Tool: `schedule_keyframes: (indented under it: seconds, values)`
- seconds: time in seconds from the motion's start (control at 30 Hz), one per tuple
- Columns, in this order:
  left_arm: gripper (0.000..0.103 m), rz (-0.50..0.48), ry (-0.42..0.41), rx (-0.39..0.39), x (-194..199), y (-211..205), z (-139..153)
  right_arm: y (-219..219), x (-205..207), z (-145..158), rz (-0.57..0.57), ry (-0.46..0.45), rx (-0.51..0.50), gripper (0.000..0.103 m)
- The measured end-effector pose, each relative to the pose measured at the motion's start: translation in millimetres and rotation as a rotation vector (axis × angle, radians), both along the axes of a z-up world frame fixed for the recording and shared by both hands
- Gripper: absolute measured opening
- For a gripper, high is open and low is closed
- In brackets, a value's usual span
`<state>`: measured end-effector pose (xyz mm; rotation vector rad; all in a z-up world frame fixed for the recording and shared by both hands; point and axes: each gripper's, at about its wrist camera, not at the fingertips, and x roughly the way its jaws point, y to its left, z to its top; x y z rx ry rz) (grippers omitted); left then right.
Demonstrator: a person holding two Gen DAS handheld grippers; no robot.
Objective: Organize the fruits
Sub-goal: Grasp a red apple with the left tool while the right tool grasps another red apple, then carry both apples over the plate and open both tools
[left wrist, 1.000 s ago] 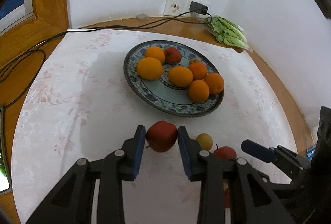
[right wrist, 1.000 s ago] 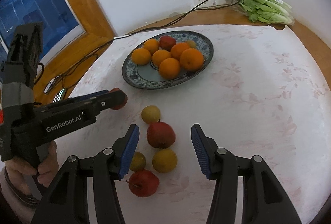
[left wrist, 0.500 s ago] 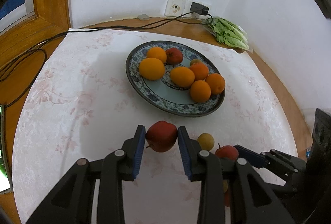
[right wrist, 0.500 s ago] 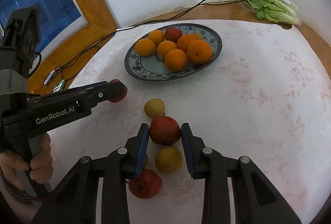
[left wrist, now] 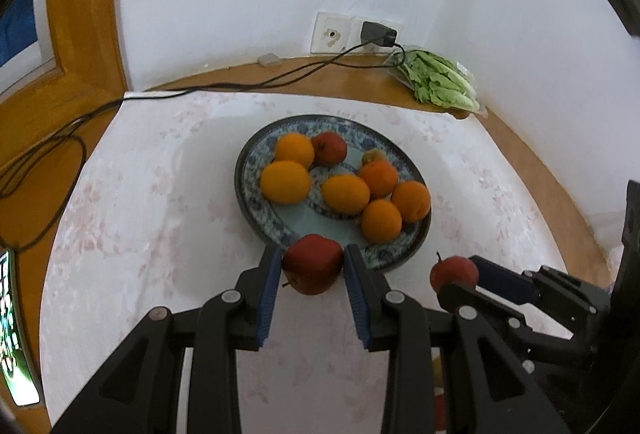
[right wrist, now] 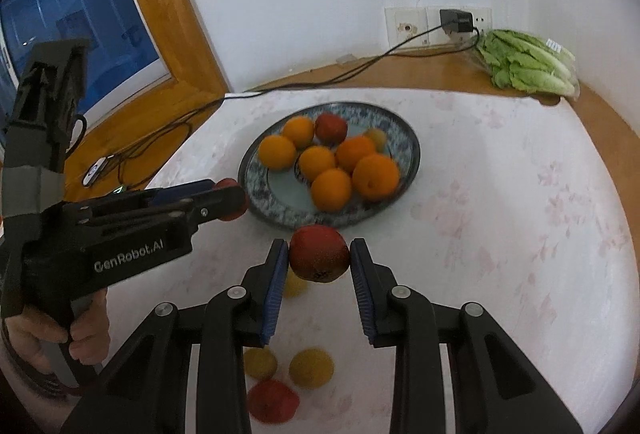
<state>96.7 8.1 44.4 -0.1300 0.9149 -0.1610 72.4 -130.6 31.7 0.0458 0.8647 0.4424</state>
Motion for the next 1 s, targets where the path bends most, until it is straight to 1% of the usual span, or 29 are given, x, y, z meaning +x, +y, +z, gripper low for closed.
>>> schedule_keyframes:
  seconds: [0.23,0.4,0.57,0.77,1.0]
  values:
    - [0.033,-0.009,-0.005,0.019,17.3,-7.3,-5.4,2.6,19.2,-0.6,-0.010,-0.029,-0.020,0.033]
    - [0.033,-0.009,-0.003,0.020,26.5,-8.6,-12.1,6.0,29.4,-7.2,-0.011,-0.039,-0.051,0.033]
    - [0.033,-0.018,-0.001,0.009,32.4,-8.3,-17.7,7.3,37.8,-15.2,-0.016,-0.038,-0.082,0.033]
    - [0.033,-0.013,-0.004,0.002,39.2,-6.0,-22.5,8.2,44.3,-16.1,-0.011,-0.054,-0.116,0.033]
    - [0.033,-0.010,-0.019,0.025,44.9,-6.1,-27.5,10.5,53.0,-22.2,-0.003,-0.059,-0.153,0.033]
